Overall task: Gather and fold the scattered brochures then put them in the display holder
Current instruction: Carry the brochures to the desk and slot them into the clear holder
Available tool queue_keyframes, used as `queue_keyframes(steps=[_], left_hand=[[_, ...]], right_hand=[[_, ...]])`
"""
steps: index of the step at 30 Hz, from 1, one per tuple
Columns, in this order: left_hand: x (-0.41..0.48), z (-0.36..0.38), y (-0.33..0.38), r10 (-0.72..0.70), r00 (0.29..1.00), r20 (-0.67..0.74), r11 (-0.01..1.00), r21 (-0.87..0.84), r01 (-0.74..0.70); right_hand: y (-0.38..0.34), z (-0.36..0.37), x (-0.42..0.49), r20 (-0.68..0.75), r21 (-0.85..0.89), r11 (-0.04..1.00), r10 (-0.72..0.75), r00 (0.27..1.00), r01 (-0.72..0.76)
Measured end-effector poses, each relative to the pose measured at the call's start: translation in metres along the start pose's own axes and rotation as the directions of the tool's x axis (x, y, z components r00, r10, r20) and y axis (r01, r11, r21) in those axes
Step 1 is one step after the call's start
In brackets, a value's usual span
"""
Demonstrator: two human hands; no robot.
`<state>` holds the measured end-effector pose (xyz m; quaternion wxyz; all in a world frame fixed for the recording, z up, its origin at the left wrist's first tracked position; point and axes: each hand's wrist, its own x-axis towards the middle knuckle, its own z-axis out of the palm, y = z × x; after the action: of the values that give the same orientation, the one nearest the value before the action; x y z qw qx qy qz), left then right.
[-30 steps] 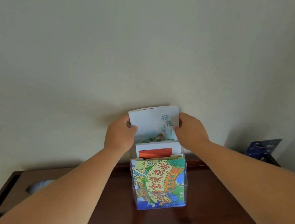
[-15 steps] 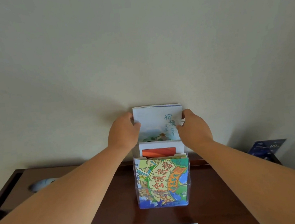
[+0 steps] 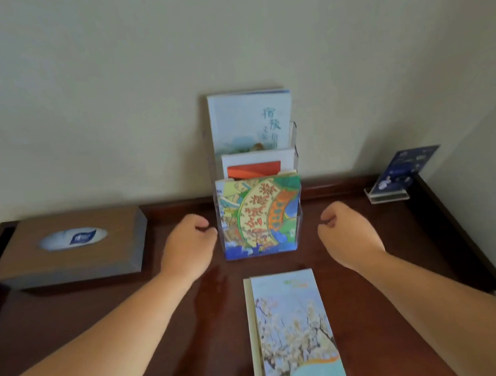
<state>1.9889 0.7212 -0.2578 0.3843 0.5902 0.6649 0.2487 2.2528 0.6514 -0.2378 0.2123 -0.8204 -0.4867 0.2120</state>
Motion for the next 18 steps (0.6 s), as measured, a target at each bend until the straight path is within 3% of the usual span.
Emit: queue_keyframes(steps=[4, 9, 13, 18], left_hand=[[-0.052, 0.033, -0.027, -0.064, 0.984, 0.168, 0.996, 0.068, 0.053], [-0.108, 0.055, -0.044, -0.176, 0.951, 0.252, 0.984, 0.064, 0.166], [-0.141, 0.064, -0.047, -0.234, 0.935, 0.267, 0.971, 0.015, 0.239], [-0.167, 0.074, -0.033, -0.280, 0.928, 0.247, 0.959, 0.027, 0.282]], right_hand=[[0.028, 0.029, -0.040, 0.165, -0.048, 0.996, 0.077, 0.983, -0.070], [0.059, 0.050, -0.078, 0.322, -0.102, 0.978, 0.203, 0.925, -0.179], [0.073, 0.058, -0.103, 0.457, 0.031, 0.938, 0.293, 0.840, -0.344], [0.077, 0.058, -0.118, 0.521, 0.126, 0.911, 0.277, 0.807, -0.394]])
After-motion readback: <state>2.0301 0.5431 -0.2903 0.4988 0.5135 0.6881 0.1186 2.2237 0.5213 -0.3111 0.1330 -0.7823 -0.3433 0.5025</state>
